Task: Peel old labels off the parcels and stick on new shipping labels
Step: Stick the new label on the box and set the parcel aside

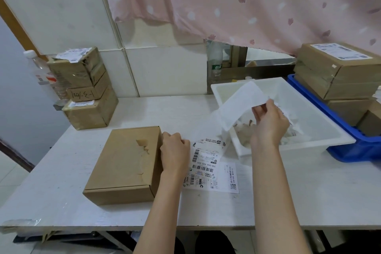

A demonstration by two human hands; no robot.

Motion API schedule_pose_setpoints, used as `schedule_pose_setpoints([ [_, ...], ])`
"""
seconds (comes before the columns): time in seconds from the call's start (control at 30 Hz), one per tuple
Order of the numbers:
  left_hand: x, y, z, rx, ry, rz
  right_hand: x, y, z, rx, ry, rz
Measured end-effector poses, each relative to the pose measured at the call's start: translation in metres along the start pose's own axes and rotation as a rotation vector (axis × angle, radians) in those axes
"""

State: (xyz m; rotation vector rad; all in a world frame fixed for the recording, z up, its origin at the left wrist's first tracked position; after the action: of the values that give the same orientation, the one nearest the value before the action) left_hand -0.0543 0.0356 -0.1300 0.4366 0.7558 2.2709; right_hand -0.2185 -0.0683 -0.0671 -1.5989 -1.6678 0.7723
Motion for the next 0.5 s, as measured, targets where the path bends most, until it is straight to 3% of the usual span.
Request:
schedule_pose_setpoints([
  [0.33, 0.003, 0.000, -0.003, 0.076, 0.022, 0.017, -0.005, -0.012, 0.010, -0.069, 0.035, -0.002],
  [0.5, 0.007, 0.014, 0.008, 0.154, 0.211, -0.160, 0.003, -0.006, 0.000, -0.032, -0.017, -0.033],
])
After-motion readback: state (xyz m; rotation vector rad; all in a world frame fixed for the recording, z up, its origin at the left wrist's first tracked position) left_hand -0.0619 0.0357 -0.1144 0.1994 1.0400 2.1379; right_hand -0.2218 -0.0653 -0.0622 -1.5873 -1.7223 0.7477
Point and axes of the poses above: each hand's wrist, its own x-axis away from the middle knuckle, its own z-axis out of the back of the hand, y = z × x, the point moved 2 cm from there along -x, towards the middle knuckle, and after that the axes turned 13 degrees about -y, right-handed, at the moved point
